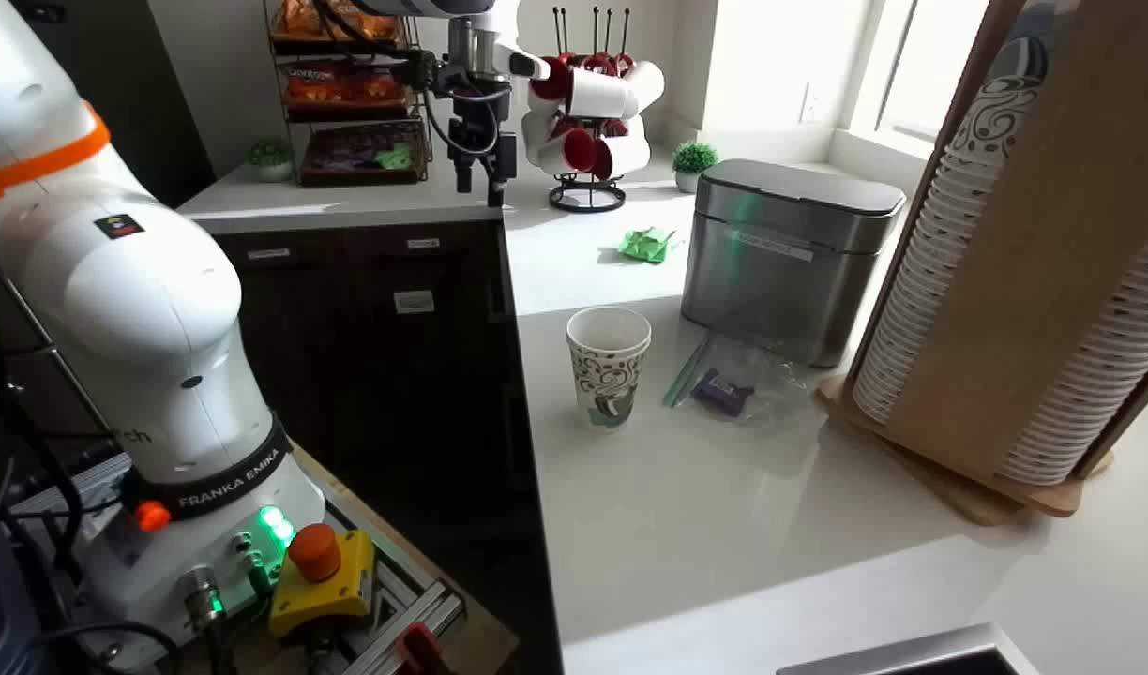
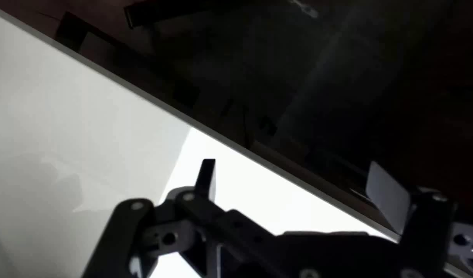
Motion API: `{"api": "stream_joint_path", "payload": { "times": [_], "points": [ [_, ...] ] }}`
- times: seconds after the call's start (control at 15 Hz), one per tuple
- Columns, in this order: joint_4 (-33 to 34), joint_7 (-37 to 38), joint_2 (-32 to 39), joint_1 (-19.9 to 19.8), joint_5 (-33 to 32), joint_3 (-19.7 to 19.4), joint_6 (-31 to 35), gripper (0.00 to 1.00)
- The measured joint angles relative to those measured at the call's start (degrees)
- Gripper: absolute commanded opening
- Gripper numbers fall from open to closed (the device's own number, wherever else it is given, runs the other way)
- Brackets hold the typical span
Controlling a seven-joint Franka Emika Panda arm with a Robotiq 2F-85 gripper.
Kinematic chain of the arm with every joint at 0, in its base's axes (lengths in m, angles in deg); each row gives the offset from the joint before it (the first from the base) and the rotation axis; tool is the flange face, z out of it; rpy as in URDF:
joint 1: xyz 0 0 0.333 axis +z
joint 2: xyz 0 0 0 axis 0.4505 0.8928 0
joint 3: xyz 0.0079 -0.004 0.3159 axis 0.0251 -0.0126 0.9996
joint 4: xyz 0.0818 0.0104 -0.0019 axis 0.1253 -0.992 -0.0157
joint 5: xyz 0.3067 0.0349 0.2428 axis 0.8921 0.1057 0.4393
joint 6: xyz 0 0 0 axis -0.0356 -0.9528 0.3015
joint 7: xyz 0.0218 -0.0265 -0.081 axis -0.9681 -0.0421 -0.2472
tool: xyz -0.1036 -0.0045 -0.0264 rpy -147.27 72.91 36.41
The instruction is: Open the silver bin then pour the packet out of the stacked coffee cups.
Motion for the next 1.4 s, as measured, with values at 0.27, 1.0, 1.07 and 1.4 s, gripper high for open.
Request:
{"api": "stream_joint_path", "payload": {
  "times": [0.27, 1.0, 1.07, 1.4],
  "points": [
    [0.0, 0.0, 0.0, 0.0, 0.0, 0.0, 0.0, 1.00],
    [-0.2, 1.2, 0.1, -9.3, -0.1, -12.8, 3.7, 1.00],
    [-0.2, 1.2, 0.2, -10.6, -0.1, -14.2, 5.7, 1.00],
    [-0.3, 1.6, 1.0, -14.1, -0.1, -17.4, 14.8, 1.00]
  ]
}}
